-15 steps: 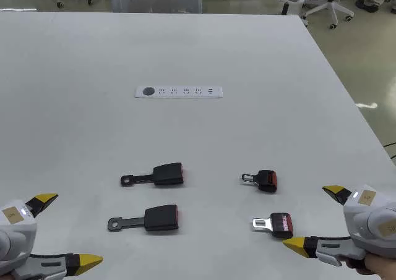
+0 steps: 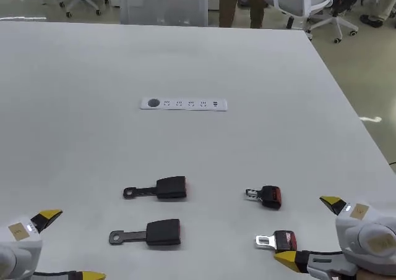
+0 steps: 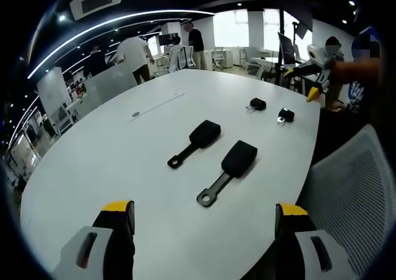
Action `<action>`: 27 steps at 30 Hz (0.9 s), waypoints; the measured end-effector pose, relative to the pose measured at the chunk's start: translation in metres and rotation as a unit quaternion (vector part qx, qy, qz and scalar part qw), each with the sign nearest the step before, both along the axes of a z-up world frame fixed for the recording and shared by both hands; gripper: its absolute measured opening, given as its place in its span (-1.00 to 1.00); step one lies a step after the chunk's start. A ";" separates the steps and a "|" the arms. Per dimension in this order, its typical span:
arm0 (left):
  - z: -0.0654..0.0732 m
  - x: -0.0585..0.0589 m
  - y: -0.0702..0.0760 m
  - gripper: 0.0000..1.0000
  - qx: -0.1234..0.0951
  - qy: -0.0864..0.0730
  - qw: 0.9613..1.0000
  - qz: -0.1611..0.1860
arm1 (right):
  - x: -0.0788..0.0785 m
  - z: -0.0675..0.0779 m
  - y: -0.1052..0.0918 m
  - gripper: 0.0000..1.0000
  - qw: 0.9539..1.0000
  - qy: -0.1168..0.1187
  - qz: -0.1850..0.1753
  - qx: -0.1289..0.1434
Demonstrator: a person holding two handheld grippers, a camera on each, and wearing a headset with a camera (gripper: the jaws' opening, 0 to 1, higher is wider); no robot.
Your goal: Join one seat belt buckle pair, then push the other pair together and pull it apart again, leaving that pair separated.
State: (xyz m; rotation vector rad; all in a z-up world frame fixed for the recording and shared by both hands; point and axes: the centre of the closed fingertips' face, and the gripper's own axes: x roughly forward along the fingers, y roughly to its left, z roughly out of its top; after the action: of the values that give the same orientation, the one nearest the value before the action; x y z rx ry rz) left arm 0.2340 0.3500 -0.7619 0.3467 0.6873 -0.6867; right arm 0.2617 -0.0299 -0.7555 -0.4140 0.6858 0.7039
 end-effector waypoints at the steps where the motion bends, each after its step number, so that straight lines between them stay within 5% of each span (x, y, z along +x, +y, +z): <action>1: 0.000 0.000 0.000 0.90 0.001 0.000 1.000 0.000 | 0.000 0.000 0.000 0.93 1.000 0.000 0.000 0.000; 27: 0.001 0.000 0.001 0.89 0.000 -0.001 1.000 0.006 | -0.005 -0.005 -0.002 0.89 1.000 0.002 -0.007 -0.007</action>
State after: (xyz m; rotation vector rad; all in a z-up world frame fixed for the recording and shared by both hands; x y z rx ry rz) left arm 0.2343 0.3515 -0.7605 0.3428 0.6857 -0.6756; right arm 0.2566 -0.0320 -0.7604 -0.4194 0.6979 0.6868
